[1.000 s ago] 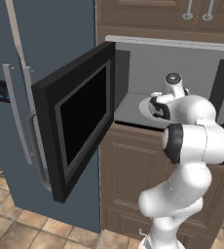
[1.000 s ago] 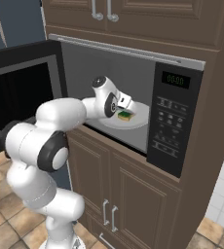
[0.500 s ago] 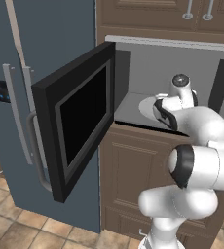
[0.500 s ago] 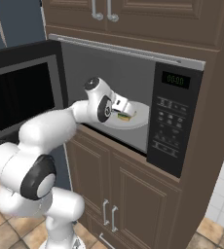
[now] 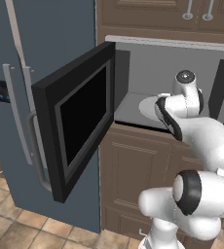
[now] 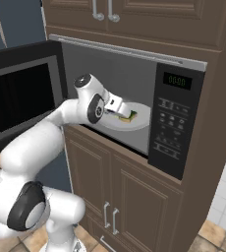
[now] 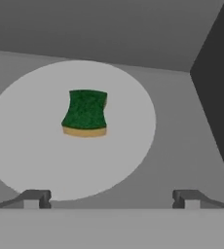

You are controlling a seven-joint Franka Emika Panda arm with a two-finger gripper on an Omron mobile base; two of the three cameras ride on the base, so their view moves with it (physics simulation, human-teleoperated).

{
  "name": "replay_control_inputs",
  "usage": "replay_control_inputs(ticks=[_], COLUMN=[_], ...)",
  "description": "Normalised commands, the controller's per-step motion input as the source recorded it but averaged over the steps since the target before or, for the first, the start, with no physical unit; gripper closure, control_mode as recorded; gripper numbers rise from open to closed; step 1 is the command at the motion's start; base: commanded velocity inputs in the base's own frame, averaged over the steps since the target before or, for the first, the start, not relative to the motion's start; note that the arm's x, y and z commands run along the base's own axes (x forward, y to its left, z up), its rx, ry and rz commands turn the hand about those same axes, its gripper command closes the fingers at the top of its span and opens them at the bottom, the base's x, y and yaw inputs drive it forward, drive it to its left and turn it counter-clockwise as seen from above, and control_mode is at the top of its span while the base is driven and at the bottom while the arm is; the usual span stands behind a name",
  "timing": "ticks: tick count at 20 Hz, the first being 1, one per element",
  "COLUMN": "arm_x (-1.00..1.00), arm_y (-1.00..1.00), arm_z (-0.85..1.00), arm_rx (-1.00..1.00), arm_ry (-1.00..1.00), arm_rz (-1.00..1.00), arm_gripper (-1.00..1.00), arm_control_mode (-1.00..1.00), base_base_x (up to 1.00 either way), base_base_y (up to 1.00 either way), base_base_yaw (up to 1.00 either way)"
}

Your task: Place the sponge inside the microwave to prepare for sanitizing.

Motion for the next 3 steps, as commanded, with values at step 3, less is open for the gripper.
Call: replay_control_inputs(ticks=[3], arm_x=[-0.42], arm_y=[0.27], arm_z=[0.0], arm_rx=[0.0], arm_ry=[0.03], arm_rz=[0.0], arm_gripper=[-1.0], arm_control_mode=[-1.0], base_base_x=[0.0], base_base_y=[0.0], base_base_yaw=[0.0])
